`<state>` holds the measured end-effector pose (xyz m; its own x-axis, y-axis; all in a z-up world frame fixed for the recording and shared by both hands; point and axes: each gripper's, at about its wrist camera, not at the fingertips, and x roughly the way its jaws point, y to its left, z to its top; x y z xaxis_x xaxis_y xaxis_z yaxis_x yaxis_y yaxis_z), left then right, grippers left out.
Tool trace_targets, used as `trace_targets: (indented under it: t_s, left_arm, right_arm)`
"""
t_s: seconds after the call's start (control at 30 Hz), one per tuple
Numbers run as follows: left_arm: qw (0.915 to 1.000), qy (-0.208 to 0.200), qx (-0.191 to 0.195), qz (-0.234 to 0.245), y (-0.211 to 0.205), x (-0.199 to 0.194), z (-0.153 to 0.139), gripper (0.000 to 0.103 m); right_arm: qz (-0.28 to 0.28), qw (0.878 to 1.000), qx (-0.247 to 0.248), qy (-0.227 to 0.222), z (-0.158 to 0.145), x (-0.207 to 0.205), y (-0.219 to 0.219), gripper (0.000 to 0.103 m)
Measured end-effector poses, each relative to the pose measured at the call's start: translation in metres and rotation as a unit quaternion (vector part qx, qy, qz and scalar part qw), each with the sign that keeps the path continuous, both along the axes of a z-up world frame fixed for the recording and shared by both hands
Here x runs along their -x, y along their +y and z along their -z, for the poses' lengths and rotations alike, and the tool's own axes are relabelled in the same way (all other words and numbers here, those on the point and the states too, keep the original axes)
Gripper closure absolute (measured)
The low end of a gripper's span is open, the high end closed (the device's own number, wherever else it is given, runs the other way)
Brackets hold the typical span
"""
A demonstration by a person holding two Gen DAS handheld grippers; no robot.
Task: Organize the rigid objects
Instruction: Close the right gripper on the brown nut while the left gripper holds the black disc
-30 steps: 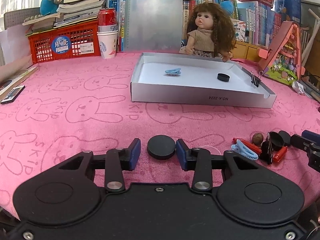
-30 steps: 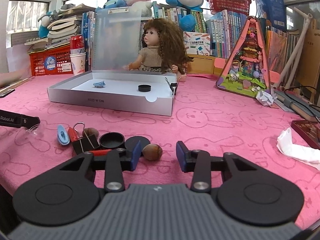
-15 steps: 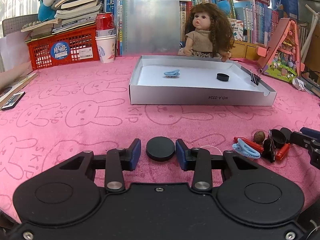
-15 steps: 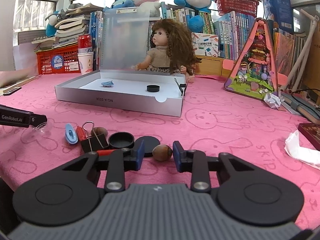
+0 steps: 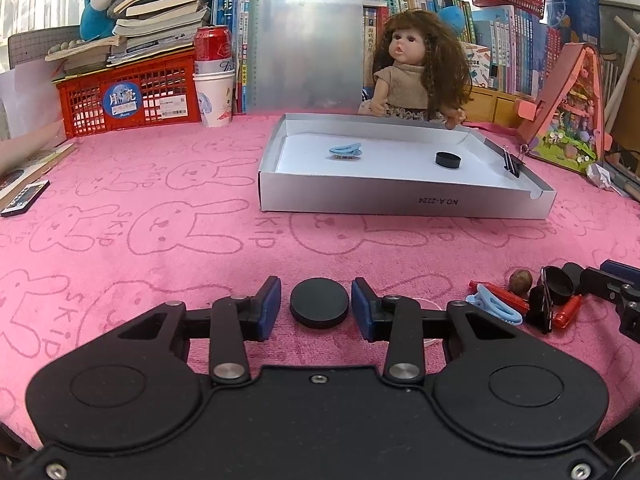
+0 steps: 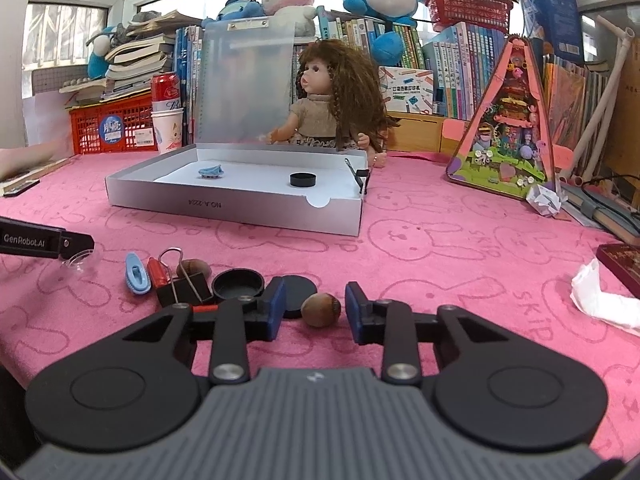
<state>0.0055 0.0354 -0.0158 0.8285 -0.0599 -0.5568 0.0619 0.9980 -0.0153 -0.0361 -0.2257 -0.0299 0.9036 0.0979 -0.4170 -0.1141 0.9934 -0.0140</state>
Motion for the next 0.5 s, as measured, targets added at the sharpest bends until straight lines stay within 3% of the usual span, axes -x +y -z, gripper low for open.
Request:
trace_targets:
  t_s: [0.5]
  left_arm:
    - [0.9999,-0.012,-0.009,0.000,-0.0032,0.0039,0.0027,0.066]
  right_arm:
    - [0.011,1.000,-0.006,-0.005,0.0025,0.0017,-0.0014,0.062]
